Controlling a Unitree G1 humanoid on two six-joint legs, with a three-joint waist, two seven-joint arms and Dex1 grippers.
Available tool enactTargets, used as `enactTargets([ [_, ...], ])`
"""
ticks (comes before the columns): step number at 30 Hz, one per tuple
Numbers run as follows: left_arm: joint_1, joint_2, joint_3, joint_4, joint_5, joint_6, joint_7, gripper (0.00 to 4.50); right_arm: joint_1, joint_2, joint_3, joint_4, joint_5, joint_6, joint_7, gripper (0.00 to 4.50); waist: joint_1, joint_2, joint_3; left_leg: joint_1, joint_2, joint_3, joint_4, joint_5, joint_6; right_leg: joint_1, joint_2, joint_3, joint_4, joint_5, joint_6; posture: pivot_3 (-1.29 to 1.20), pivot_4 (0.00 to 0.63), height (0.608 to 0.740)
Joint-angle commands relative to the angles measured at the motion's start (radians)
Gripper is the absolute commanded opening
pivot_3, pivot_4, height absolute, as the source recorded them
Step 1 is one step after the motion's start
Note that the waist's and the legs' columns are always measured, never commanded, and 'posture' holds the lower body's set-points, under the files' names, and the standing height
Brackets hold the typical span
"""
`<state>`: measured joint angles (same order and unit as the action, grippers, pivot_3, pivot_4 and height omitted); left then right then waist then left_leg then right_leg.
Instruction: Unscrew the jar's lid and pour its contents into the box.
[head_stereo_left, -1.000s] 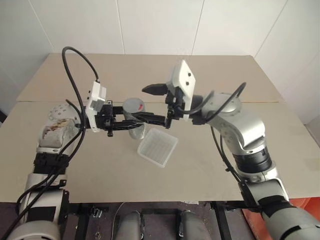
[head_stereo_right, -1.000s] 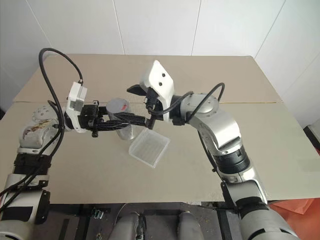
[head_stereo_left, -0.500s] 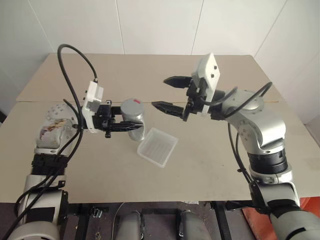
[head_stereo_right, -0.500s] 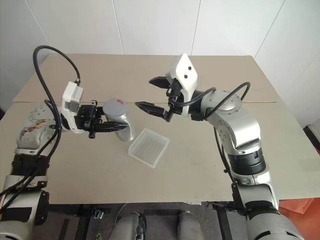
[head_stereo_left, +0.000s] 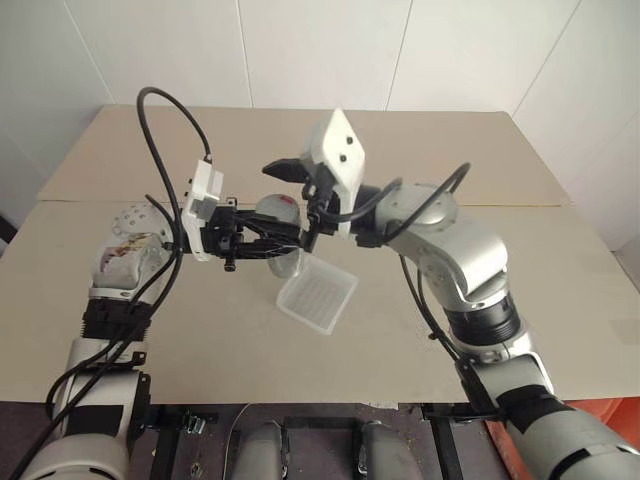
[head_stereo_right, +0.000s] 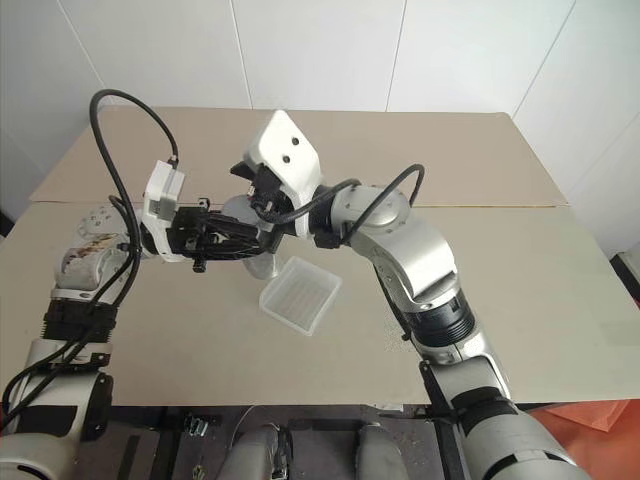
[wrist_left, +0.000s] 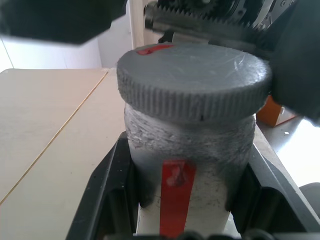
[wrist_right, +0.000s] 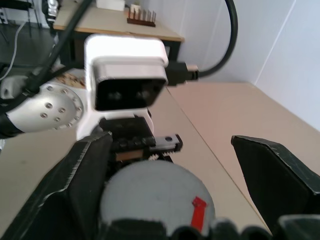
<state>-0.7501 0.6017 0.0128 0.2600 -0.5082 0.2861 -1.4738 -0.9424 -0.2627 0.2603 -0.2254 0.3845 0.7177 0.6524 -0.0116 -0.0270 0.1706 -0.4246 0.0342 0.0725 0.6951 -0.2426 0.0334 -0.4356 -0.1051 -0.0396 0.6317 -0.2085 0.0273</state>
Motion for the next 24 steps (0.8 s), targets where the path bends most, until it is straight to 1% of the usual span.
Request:
enactTargets([
  [1, -0.008, 0.022, 0.018, -0.029, -0.005, -0.006, -0.006, 1.94, -0.016, -0.013, -0.029, -0.019, -0.006, -0.011, 0.003, 4.45, -0.001, 0.0, 0.0, 0.0, 0.0, 0.0, 0.0, 0.0, 0.0, 0.0, 0.0, 0.0, 0.0, 0.0, 0.0, 0.0, 0.15, 0.74],
  [17, 0.0, 0.052, 0.027, -0.034, -0.018, -0.002, -0.008, 1.94, 0.043, -0.131, -0.093, -0.053, 0.035, -0.006, 0.049, 4.45, -0.001, 0.0, 0.0, 0.0, 0.0, 0.0, 0.0, 0.0, 0.0, 0.0, 0.0, 0.0, 0.0, 0.0, 0.0, 0.0, 0.15, 0.74],
  [24, 0.0, 0.059, 0.03, -0.033, -0.019, -0.003, -0.01, 1.94, 0.063, -0.166, -0.098, -0.073, 0.052, -0.019, 0.072, 4.45, -0.001, 0.0, 0.0, 0.0, 0.0, 0.0, 0.0, 0.0, 0.0, 0.0, 0.0, 0.0, 0.0, 0.0, 0.0, 0.0, 0.15, 0.74],
])
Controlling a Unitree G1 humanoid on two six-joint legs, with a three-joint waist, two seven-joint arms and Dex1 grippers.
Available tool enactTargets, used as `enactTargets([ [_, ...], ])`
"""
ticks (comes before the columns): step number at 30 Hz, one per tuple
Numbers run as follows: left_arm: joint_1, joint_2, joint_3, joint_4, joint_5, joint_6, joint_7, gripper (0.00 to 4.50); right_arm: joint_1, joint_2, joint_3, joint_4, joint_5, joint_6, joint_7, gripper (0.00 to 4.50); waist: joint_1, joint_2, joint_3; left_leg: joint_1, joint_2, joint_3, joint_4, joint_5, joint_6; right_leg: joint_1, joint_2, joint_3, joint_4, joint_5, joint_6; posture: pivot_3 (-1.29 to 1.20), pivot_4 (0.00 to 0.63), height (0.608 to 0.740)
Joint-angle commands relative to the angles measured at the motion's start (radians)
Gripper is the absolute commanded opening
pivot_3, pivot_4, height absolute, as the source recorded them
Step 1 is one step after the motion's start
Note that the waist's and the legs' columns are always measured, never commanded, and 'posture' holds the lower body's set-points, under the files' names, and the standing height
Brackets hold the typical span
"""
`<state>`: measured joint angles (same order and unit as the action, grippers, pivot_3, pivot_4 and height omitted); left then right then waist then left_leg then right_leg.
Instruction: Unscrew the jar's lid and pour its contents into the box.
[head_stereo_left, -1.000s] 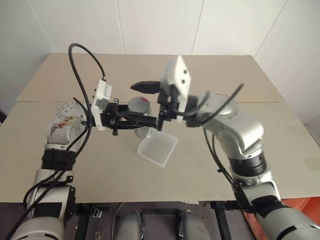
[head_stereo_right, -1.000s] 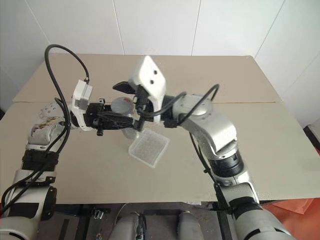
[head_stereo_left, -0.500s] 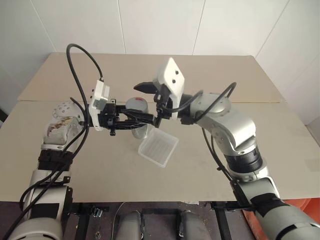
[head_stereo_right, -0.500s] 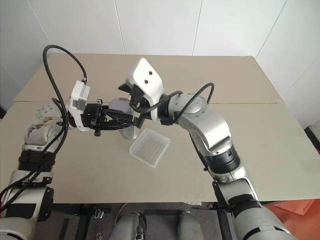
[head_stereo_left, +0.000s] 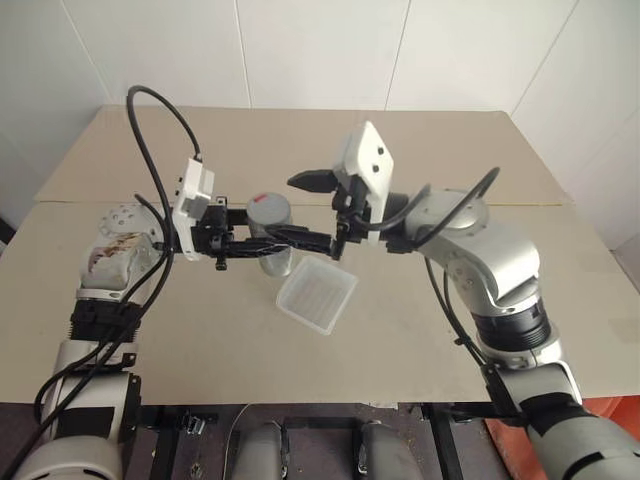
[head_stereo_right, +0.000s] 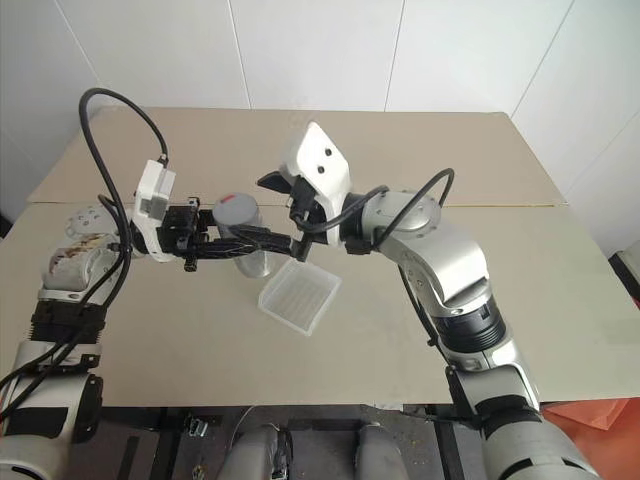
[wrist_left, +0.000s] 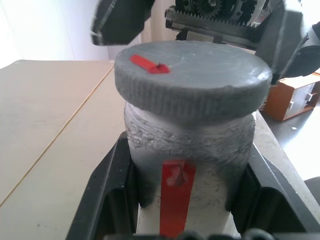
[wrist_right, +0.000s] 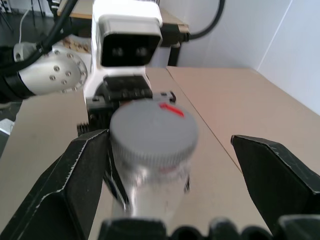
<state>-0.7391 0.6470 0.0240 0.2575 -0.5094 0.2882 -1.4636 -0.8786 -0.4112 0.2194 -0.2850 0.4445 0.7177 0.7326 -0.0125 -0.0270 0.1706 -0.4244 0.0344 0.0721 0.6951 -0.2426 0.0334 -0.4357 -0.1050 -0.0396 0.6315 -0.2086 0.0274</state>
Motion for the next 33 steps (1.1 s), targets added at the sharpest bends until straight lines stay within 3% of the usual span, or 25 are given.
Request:
enactTargets([
  [1, -0.011, 0.014, 0.019, -0.03, -0.018, -0.005, -0.021, 1.94, 0.0, -0.019, -0.056, -0.014, -0.006, -0.021, -0.006, 4.45, 0.0, 0.0, 0.0, 0.0, 0.0, 0.0, 0.0, 0.0, 0.0, 0.0, 0.0, 0.0, 0.0, 0.0, 0.0, 0.0, 0.15, 0.74],
  [15, -0.009, 0.003, 0.012, -0.041, -0.012, -0.012, -0.015, 1.94, 0.002, 0.018, -0.035, -0.066, 0.056, -0.049, 0.104, 4.45, 0.0, 0.0, 0.0, 0.0, 0.0, 0.0, 0.0, 0.0, 0.0, 0.0, 0.0, 0.0, 0.0, 0.0, 0.0, 0.0, 0.15, 0.74],
  [33, 0.005, 0.008, 0.015, -0.059, -0.009, -0.011, -0.008, 1.94, -0.076, 0.121, 0.017, 0.032, -0.026, 0.004, 0.024, 4.45, 0.0, 0.0, 0.0, 0.0, 0.0, 0.0, 0.0, 0.0, 0.0, 0.0, 0.0, 0.0, 0.0, 0.0, 0.0, 0.0, 0.15, 0.74],
])
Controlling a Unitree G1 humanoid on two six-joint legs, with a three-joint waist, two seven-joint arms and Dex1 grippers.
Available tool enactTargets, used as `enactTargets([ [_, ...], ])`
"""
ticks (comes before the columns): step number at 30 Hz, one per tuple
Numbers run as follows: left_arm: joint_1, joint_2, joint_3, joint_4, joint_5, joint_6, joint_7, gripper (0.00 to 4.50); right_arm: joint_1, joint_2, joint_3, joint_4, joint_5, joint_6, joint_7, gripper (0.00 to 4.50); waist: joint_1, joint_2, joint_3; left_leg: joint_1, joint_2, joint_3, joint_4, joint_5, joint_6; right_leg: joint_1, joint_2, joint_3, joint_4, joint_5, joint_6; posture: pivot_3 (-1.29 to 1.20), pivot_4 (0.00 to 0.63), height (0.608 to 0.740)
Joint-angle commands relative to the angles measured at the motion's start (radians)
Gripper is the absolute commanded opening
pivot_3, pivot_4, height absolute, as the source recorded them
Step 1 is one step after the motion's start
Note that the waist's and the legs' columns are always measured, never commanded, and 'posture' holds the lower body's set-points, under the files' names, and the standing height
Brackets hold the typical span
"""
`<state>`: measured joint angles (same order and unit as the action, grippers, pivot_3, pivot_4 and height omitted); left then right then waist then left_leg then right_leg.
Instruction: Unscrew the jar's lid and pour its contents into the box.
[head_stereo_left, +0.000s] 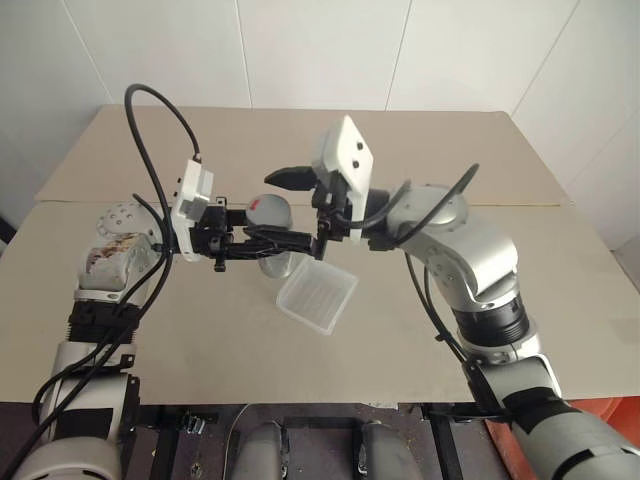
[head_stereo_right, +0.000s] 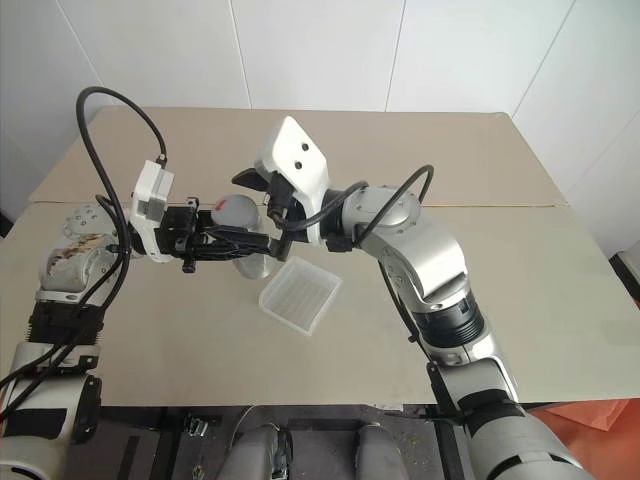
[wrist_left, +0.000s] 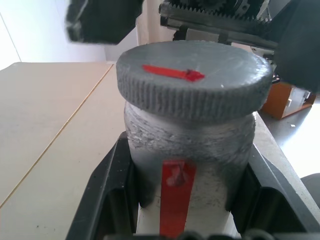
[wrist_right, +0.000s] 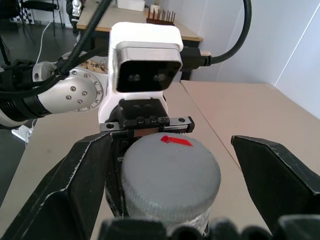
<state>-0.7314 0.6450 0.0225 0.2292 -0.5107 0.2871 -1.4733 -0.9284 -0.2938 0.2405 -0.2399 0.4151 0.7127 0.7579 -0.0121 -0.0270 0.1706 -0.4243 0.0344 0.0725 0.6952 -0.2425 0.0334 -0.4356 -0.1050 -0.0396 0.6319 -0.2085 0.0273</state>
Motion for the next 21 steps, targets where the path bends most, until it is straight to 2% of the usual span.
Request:
enactTargets([
  [1, -0.002, 0.01, 0.017, -0.031, -0.007, -0.011, 0.002, 1.94, -0.027, 0.003, -0.004, -0.012, 0.005, 0.011, 0.001, 4.45, 0.0, 0.0, 0.0, 0.0, 0.0, 0.0, 0.0, 0.0, 0.0, 0.0, 0.0, 0.0, 0.0, 0.0, 0.0, 0.0, 0.15, 0.74],
  [4, -0.003, 0.01, 0.018, -0.027, -0.005, -0.014, 0.002, 1.94, -0.032, 0.0, -0.002, -0.004, 0.007, 0.021, 0.012, 4.45, -0.001, 0.0, 0.0, 0.0, 0.0, 0.0, 0.0, 0.0, 0.0, 0.0, 0.0, 0.0, 0.0, 0.0, 0.0, 0.0, 0.15, 0.74],
  [5, -0.004, 0.009, 0.019, -0.025, -0.005, -0.015, 0.003, 1.94, -0.033, 0.0, -0.001, -0.002, 0.007, 0.022, 0.015, 4.28, -0.001, 0.0, 0.0, 0.0, 0.0, 0.0, 0.0, 0.0, 0.0, 0.0, 0.0, 0.0, 0.0, 0.0, 0.0, 0.0, 0.15, 0.74],
  [7, -0.003, 0.008, 0.019, -0.027, -0.005, -0.016, 0.005, 1.94, -0.034, -0.001, -0.001, 0.0, 0.008, 0.022, 0.021, 3.83, -0.001, 0.0, 0.0, 0.0, 0.0, 0.0, 0.0, 0.0, 0.0, 0.0, 0.0, 0.0, 0.0, 0.0, 0.0, 0.0, 0.15, 0.74],
  [10, 0.002, 0.008, 0.019, -0.031, -0.005, -0.018, 0.009, 1.94, -0.037, -0.003, -0.008, 0.002, 0.012, 0.024, 0.026, 2.83, -0.001, 0.0, 0.0, 0.0, 0.0, 0.0, 0.0, 0.0, 0.0, 0.0, 0.0, 0.0, 0.0, 0.0, 0.0, 0.0, 0.15, 0.74],
  [14, 0.009, 0.008, 0.018, -0.032, -0.002, -0.024, 0.013, 1.94, -0.049, 0.005, -0.046, 0.011, 0.036, 0.045, 0.017, 2.76, -0.001, 0.0, 0.0, 0.0, 0.0, 0.0, 0.0, 0.0, 0.0, 0.0, 0.0, 0.0, 0.0, 0.0, 0.0, 0.0, 0.15, 0.74],
  [21, 0.015, 0.009, 0.012, -0.021, 0.003, -0.036, 0.015, 1.94, -0.09, 0.013, -0.232, 0.054, 0.175, 0.16, -0.055, 2.76, 0.002, 0.0, 0.0, 0.0, 0.0, 0.0, 0.0, 0.0, 0.0, 0.0, 0.0, 0.0, 0.0, 0.0, 0.0, 0.0, 0.15, 0.74],
])
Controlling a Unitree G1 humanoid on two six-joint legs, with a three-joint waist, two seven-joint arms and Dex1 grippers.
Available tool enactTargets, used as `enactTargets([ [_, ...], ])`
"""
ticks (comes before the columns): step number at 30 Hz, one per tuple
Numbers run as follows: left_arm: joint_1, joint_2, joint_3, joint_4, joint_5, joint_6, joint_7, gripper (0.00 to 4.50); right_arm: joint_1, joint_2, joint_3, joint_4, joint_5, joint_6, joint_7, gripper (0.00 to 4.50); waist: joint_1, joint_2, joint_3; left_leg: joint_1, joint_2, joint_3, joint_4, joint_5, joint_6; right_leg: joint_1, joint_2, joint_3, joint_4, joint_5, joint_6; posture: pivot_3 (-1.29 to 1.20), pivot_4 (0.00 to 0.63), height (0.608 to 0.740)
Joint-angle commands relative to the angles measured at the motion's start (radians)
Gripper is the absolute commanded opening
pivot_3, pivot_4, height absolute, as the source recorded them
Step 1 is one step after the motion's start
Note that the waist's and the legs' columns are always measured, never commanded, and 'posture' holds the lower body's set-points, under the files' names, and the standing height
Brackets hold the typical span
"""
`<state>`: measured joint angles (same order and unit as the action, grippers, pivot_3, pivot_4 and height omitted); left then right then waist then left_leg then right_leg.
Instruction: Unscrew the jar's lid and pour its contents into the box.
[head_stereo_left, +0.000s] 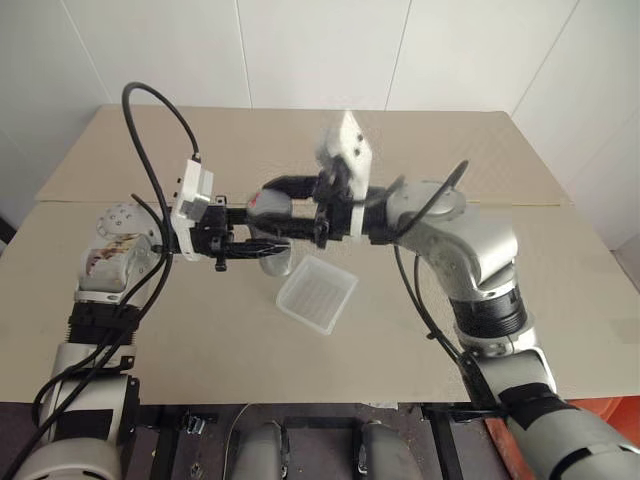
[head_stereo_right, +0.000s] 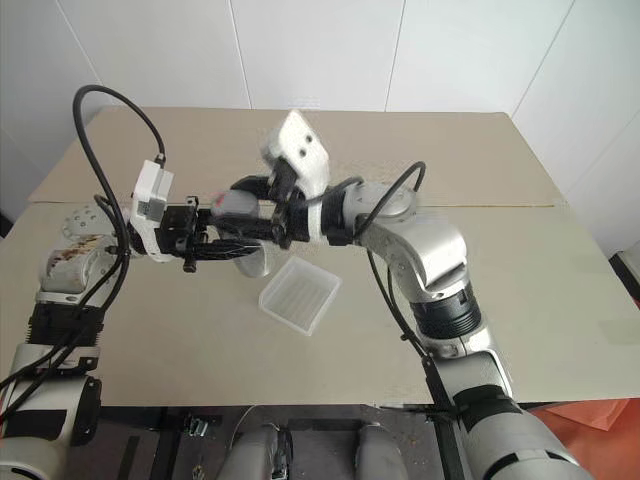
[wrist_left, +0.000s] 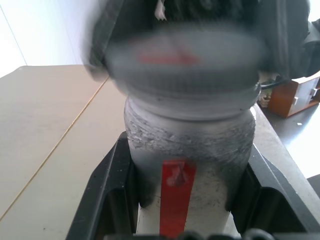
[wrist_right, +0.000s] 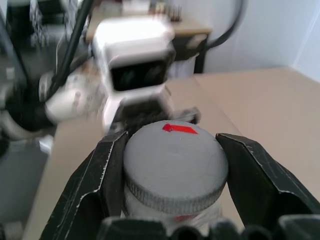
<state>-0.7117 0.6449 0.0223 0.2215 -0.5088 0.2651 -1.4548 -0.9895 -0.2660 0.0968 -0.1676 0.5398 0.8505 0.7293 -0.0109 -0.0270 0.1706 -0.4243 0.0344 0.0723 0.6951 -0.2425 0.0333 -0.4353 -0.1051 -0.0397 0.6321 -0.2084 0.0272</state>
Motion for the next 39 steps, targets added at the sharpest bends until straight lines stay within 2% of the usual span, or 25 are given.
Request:
enactTargets([
  [1, -0.005, 0.009, 0.013, -0.01, 0.001, -0.015, -0.004, 1.94, -0.017, -0.029, -0.103, -0.022, 0.05, 0.029, -0.039, 2.76, 0.002, 0.0, 0.0, 0.0, 0.0, 0.0, 0.0, 0.0, 0.0, 0.0, 0.0, 0.0, 0.0, 0.0, 0.0, 0.0, 0.15, 0.74],
  [5, -0.004, 0.007, 0.025, -0.002, 0.007, -0.02, 0.024, 1.94, 0.124, -0.132, -0.12, -0.089, -0.042, -0.051, -0.091, 2.76, 0.005, 0.0, 0.0, 0.0, 0.0, 0.001, 0.0, 0.0, 0.0, 0.001, 0.0, 0.0, -0.001, 0.0, 0.0, 0.0, 0.15, 0.74],
  [10, 0.032, 0.003, 0.056, -0.022, 0.008, -0.027, 0.096, 1.94, 0.427, -0.291, -0.092, -0.171, -0.195, -0.13, -0.14, 2.76, 0.011, 0.0, 0.0, -0.001, -0.001, 0.003, 0.0, 0.0, 0.0, 0.0, -0.001, 0.0, -0.002, 0.0, 0.0, 0.0, 0.15, 0.74],
  [14, 0.072, -0.006, 0.07, -0.053, 0.017, -0.034, 0.151, 1.94, 0.597, -0.317, -0.058, -0.183, -0.253, -0.196, -0.148, 2.76, -0.003, 0.0, 0.0, 0.0, 0.0, 0.004, 0.0, 0.0, 0.0, -0.001, 0.0, 0.001, -0.001, 0.0, 0.0, 0.0, 0.15, 0.74],
  [18, 0.1, -0.028, 0.075, -0.082, 0.024, -0.049, 0.22, 1.94, 0.681, -0.311, -0.036, -0.137, -0.289, -0.252, -0.136, 2.76, -0.005, 0.0, 0.0, 0.002, 0.0, 0.003, 0.0, 0.0, 0.0, 0.0, 0.0, 0.002, 0.0, 0.0, 0.0, 0.0, 0.15, 0.74],
  [23, 0.127, -0.053, 0.074, -0.118, 0.045, -0.084, 0.302, 1.94, 0.695, -0.339, -0.037, -0.127, -0.291, -0.254, -0.093, 4.38, -0.001, 0.0, 0.0, 0.002, 0.0, -0.001, 0.0, 0.0, 0.0, 0.001, 0.0, 0.002, -0.001, 0.0, 0.0, 0.0, 0.15, 0.74],
  [25, 0.13, -0.075, 0.062, -0.125, 0.103, -0.133, 0.379, 1.94, 0.687, -0.365, -0.054, -0.15, -0.279, -0.242, -0.069, 4.45, 0.001, 0.0, 0.0, 0.001, 0.0, -0.002, 0.0, 0.0, 0.0, 0.001, 0.0, 0.002, -0.001, 0.0, 0.0, 0.0, 0.15, 0.74],
  [28, 0.112, -0.115, 0.03, -0.109, 0.258, -0.255, 0.547, 1.94, 0.665, -0.405, -0.093, -0.202, -0.215, -0.177, -0.022, 4.45, 0.011, 0.0, 0.0, 0.002, -0.001, -0.003, 0.0, 0.0, 0.0, 0.002, 0.0, 0.001, -0.002, 0.0, 0.001, 0.0, 0.15, 0.74],
  [32, 0.048, -0.038, -0.149, 0.061, 0.811, -0.702, 0.921, 1.94, 0.61, -0.458, -0.145, -0.322, -0.062, -0.009, 0.034, 4.45, 0.023, 0.0, 0.0, 0.003, -0.001, -0.002, 0.0, 0.0, 0.0, 0.003, 0.0, 0.001, -0.002, 0.001, 0.0, 0.0, 0.15, 0.74],
  [34, -0.009, 0.004, -0.221, 0.131, 1.016, -0.859, 1.106, 1.94, 0.55, -0.502, -0.125, -0.353, 0.013, 0.097, 0.081, 4.45, 0.022, 0.0, 0.0, 0.003, -0.001, -0.001, 0.0, 0.0, 0.0, 0.004, 0.0, 0.0, -0.003, 0.001, -0.001, 0.0, 0.15, 0.74],
  [36, -0.087, 0.045, -0.3, 0.173, 1.233, -0.971, 1.319, 1.94, 0.511, -0.532, -0.122, -0.368, 0.082, 0.141, 0.134, 4.45, 0.025, -0.001, 0.0, 0.003, -0.001, -0.002, 0.0, 0.0, 0.0, 0.004, 0.0, 0.0, -0.003, 0.002, -0.001, 0.0, 0.15, 0.74],
  [39, -0.197, 0.073, -0.414, 0.218, 1.505, -1.028, 1.619, 1.94, 0.462, -0.562, -0.095, -0.368, 0.114, 0.156, 0.175, 4.45, 0.034, -0.001, 0.0, 0.002, -0.001, -0.001, 0.0, 0.0, 0.001, 0.005, -0.001, -0.002, -0.005, 0.002, 0.0, 0.0, 0.15, 0.74],
])
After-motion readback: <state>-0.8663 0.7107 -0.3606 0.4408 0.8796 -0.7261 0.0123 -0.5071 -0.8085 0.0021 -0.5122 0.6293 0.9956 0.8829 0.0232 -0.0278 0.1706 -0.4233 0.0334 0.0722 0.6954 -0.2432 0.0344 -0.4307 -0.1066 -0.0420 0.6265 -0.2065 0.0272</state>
